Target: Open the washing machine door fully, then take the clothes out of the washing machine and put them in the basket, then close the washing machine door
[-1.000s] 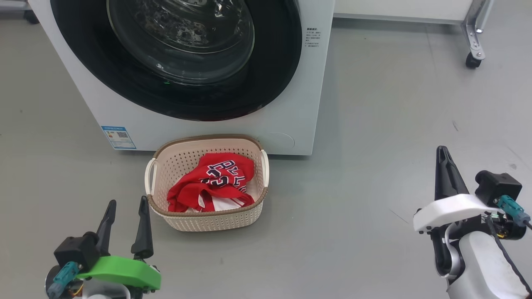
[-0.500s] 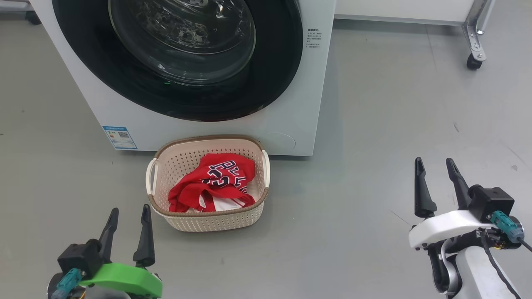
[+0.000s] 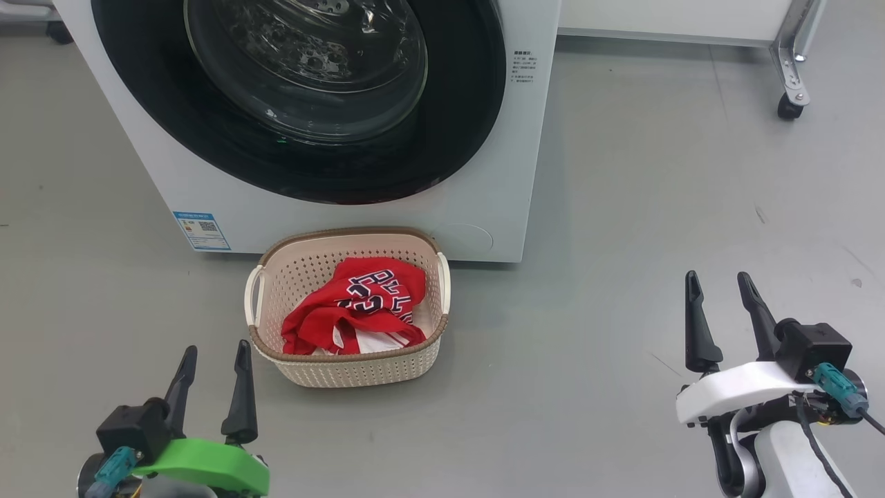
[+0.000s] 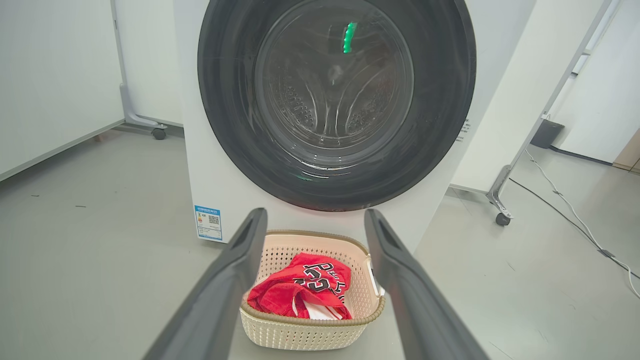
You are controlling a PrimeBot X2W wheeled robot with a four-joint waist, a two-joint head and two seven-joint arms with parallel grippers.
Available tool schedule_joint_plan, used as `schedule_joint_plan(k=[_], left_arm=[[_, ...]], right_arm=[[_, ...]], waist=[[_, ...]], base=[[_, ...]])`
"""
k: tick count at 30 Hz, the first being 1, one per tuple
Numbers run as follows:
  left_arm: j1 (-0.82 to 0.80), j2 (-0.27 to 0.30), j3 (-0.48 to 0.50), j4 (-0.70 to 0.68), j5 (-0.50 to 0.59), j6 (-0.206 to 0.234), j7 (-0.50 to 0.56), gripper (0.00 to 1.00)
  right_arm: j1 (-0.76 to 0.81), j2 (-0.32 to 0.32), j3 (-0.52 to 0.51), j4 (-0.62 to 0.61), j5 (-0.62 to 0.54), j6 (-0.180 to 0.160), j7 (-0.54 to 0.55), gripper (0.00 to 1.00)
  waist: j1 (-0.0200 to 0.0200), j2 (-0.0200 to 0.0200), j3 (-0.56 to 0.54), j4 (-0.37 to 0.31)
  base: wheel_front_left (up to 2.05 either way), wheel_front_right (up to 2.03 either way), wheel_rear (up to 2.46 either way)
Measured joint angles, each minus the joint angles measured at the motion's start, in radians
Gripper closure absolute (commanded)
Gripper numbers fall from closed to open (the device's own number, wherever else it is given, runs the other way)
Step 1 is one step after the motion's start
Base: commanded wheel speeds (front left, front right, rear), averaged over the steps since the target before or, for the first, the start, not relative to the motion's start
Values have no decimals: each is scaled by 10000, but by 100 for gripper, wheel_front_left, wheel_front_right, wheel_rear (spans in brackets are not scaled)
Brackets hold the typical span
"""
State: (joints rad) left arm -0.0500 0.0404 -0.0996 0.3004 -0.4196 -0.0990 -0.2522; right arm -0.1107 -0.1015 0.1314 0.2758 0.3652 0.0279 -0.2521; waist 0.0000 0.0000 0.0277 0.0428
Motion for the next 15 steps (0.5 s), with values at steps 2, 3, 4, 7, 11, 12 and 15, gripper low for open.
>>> schedule_joint_plan(k=[2, 3, 4, 7, 11, 12, 15], left_arm=[[0, -2, 29, -31, 2, 0, 0, 0], [0, -2, 42, -52, 2, 0, 0, 0], [0, -2, 46, -67, 2, 0, 0, 0], [1, -2, 48, -69, 2, 0, 0, 0], [5, -2, 50, -67, 4, 0, 0, 0], [6, -2, 48, -67, 15, 0, 0, 0], [15, -2, 42, -65, 82, 0, 0, 0]], right_arm=[[5, 6, 0, -38, 0, 0, 0, 0], [6, 6, 0, -58, -4, 0, 0, 0], [9, 8, 0, -65, -21, 0, 0, 0], [68, 12, 0, -84, -61, 0, 0, 0], [182, 42, 6, -107, -75, 2, 0, 0], [182, 48, 12, -115, -75, 2, 0, 0], [188, 48, 27, -132, -105, 2, 0, 0]], waist=[[0, 0, -5, 3], [0, 0, -9, 6], [0, 0, -15, 8], [0, 0, -40, 16], [0, 0, -74, 20], [0, 0, -82, 21], [0, 0, -99, 23]], base=[[0, 0, 0], [0, 0, 0], [0, 0, 0], [0, 0, 0], [0, 0, 0], [0, 0, 0], [0, 0, 0]])
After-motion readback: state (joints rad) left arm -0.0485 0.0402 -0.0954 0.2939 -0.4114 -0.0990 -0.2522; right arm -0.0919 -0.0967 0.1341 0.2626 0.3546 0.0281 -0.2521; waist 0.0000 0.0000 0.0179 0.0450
